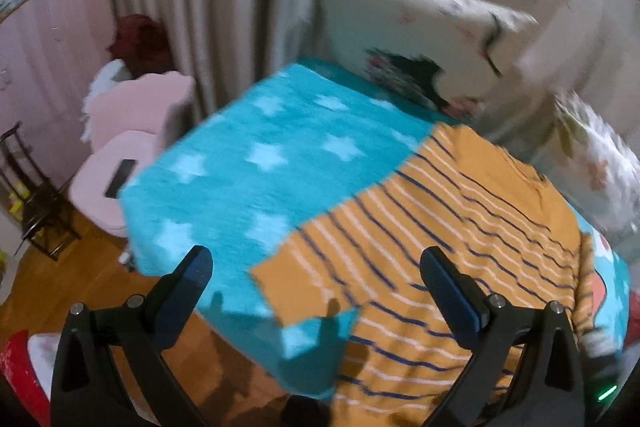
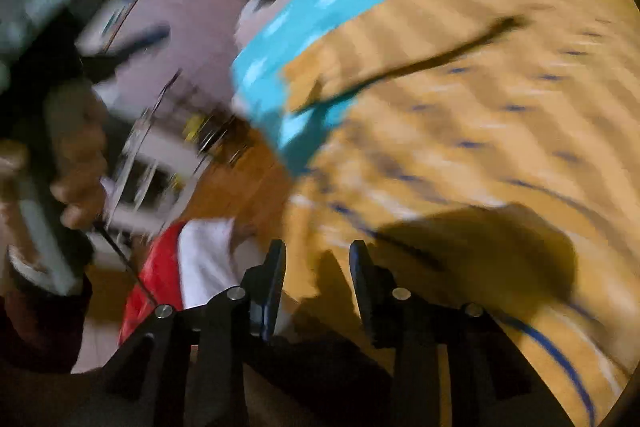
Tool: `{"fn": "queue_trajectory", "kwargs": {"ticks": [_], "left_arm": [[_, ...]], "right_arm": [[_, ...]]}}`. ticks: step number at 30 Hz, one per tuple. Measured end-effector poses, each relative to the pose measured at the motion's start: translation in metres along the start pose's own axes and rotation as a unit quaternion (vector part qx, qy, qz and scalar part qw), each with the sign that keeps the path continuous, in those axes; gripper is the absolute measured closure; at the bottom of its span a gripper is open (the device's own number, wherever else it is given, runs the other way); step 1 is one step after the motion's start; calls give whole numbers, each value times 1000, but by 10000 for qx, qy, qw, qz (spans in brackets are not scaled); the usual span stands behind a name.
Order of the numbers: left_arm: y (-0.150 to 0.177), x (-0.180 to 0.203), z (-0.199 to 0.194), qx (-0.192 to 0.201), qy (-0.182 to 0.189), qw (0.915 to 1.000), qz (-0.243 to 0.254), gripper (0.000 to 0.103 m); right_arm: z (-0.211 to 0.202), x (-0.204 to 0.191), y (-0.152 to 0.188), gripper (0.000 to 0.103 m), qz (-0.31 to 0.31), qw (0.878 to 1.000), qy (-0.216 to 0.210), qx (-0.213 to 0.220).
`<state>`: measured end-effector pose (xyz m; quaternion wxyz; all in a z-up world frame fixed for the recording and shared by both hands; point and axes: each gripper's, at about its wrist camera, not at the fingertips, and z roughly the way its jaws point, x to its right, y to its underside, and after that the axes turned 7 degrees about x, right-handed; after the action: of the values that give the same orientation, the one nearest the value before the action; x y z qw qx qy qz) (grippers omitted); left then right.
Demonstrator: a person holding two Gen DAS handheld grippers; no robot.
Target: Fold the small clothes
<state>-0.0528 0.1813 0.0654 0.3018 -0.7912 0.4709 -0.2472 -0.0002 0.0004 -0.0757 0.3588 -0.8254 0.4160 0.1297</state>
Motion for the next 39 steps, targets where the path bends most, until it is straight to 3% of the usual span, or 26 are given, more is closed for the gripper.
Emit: {"fn": "queue_trajectory", "kwargs": {"ticks": [3, 4, 5, 7, 9, 10, 11, 13, 15, 16, 17, 19, 21, 23, 26, 27, 28, 30, 33, 35, 36, 37, 38, 39], "left_arm": [[11, 31, 9, -162, 293, 9993, 187, 0], [16, 40, 11, -207, 377, 9988, 247, 0], [21, 52, 13, -269, 476, 9980, 328, 0], [30, 69, 17, -372, 608, 9965, 432, 0], [38, 87, 21, -498, 768, 9944, 536, 0], [41, 95, 23, -544, 826, 9934, 580, 0], [44, 104, 24, -605, 891, 9922, 628, 0], [48, 118, 26, -681, 1001, 9903, 687, 0], [51, 131, 25, -713, 1091, 9885, 763, 0], [51, 136, 24, -721, 1122, 9879, 796, 0], [52, 143, 22, -716, 1158, 9871, 844, 0], [50, 151, 19, -668, 1199, 9862, 923, 0], [49, 156, 15, -603, 1213, 9859, 981, 0], [48, 159, 13, -553, 1204, 9864, 973, 0], [49, 159, 13, -560, 1198, 9868, 938, 0], [49, 160, 13, -571, 1187, 9869, 928, 0], [50, 160, 14, -585, 1186, 9869, 923, 0], [50, 160, 15, -592, 1176, 9869, 931, 0], [50, 161, 15, -587, 1158, 9869, 962, 0], [51, 162, 17, -608, 1157, 9867, 968, 0], [52, 162, 16, -613, 1161, 9865, 979, 0], [53, 163, 16, -623, 1161, 9863, 992, 0], [54, 164, 16, -632, 1167, 9861, 1000, 0], [55, 165, 16, -635, 1166, 9861, 1002, 0]], "right_arm": [[-88, 35, 21, 63, 665, 9915, 637, 920], [-115, 42, 30, 55, 855, 9851, 869, 1210], [-149, 55, 45, 45, 1127, 9734, 1205, 1587], [-198, 77, 73, 36, 1550, 9428, 2138, 2036], [-229, 102, 95, 35, 1734, 9136, 3110, 1965], [-230, 112, 105, 34, 1820, 9046, 3407, 1801], [-227, 120, 111, 34, 1951, 8993, 3545, 1659], [-219, 137, 124, 34, 2198, 8999, 3420, 1578], [-209, 150, 131, 45, 2392, 8996, 3308, 1553], [-202, 156, 134, 80, 2500, 8987, 3264, 1528], [-202, 163, 135, 95, 2588, 8946, 3329, 1477], [-216, 168, 140, 95, 2577, 8915, 3387, 1551], [-238, 165, 133, 96, 2327, 8746, 3959, 1557], [-276, 162, 131, 96, 2091, 8438, 4622, 1747], [-334, 160, 132, 96, 1948, 7699, 5722, 2048], [-351, 162, 136, 96, 2000, 7373, 6103, 2093], [-359, 166, 139, 96, 2075, 7262, 6217, 2077], [-370, 175, 151, 95, 2352, 7359, 5987, 2115], [-358, 181, 168, 95, 2713, 7853, 5090, 2249], [-345, 186, 177, 95, 2862, 8061, 4620, 2343], [-343, 192, 182, 94, 2986, 8129, 4359, 2449], [-340, 199, 188, 86, 3255, 8194, 3908, 2644], [-337, 205, 195, 72, 3513, 8191, 3536, 2838], [-336, 214, 207, 63, 3879, 8087, 3110, 3144]]}}
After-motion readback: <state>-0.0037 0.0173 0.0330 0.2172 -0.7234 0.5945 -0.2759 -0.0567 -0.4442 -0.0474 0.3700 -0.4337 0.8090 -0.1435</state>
